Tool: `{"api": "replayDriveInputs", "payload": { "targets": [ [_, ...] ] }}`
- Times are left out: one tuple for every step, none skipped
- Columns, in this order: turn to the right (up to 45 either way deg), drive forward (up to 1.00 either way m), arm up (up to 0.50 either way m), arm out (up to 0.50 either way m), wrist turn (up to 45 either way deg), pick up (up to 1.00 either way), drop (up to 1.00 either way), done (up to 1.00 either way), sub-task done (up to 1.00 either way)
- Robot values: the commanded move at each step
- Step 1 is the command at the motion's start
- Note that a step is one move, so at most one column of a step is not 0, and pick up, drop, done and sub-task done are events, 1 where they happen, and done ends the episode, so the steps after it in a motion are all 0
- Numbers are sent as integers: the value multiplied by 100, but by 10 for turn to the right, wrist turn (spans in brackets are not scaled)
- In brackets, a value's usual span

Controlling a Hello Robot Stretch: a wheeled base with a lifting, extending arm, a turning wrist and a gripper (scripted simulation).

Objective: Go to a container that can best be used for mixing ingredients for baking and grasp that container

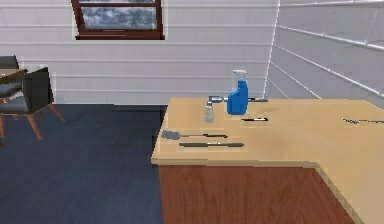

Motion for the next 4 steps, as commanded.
{"api": "replayDriveInputs", "payload": {
  "targets": [
    [0, 0, 50, 0, 0, 0, 0, 0, 0],
    [0, 0, 38, 0, 0, 0, 0, 0, 0],
    [0, 0, 0, 16, 0, 0, 0, 0, 0],
    [0, 0, 0, 0, 450, 0, 0, 0, 0]
  ]
}}
